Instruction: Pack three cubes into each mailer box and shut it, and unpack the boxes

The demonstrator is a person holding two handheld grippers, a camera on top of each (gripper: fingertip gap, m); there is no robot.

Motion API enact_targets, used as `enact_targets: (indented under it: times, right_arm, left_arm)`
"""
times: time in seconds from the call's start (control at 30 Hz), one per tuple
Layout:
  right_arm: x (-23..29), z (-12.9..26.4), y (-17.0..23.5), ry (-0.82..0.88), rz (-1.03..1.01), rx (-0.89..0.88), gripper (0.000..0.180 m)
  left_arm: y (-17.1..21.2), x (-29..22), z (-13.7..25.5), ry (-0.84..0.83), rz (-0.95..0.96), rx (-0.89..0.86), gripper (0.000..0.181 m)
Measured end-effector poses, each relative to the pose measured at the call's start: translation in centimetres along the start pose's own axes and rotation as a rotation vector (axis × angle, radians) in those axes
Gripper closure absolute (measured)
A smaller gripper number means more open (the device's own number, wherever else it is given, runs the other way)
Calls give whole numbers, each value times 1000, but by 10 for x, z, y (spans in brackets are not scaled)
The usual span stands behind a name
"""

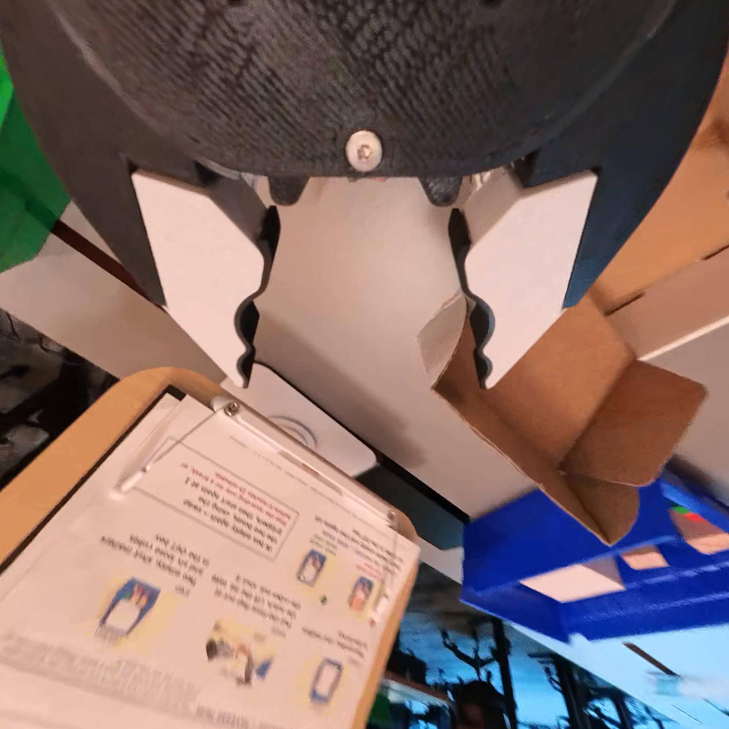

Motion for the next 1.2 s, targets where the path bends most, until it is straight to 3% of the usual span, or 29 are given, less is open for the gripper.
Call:
enact_targets:
  times: [0.3, 0.4, 0.5, 0.57, 0.67, 0.83, 0.9, 1.03, 1.2]
  right_arm:
    - [42, 67, -9, 63, 71, -187, 58]
    - [55, 84, 10, 96, 58, -235, 57]
    - [60, 88, 39, 152, 122, -212, 58]
    - [62, 84, 58, 137, 162, -176, 57]
    - [65, 77, 75, 105, 176, -204, 57]
    - [72, 69, 87, 90, 233, -203, 55]
    - [76, 72, 86, 72, 241, -238, 56]
    - [73, 77, 92, 72, 187, -271, 59]
    - [72, 78, 94, 60, 147, -286, 61]
  left_arm:
    - [-6, 9, 5, -15, 105, -51, 175]
    - [-3, 40, 21, -66, 209, -101, 167]
    - [11, 101, 45, -147, 338, -126, 164]
    - [36, 154, 53, -191, 367, -26, 162]
    - [86, 236, 52, -172, 338, 277, 147]
    - [162, 321, 31, 216, 180, 747, 119]
    - [183, 336, 26, 329, 63, 829, 108]
    - [209, 346, 8, 429, 159, 1048, 103]
    - [223, 352, -33, 457, 66, 1071, 101]
Point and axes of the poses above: each gripper's, where its closed fingertips meet, z back along the fingers, y out of its underside, x = y × z across the jaws, the point moved 8 cm from there along z, back along the fingers, and after that the axes turned 6 degrees about -y, right-handed, at the moved point
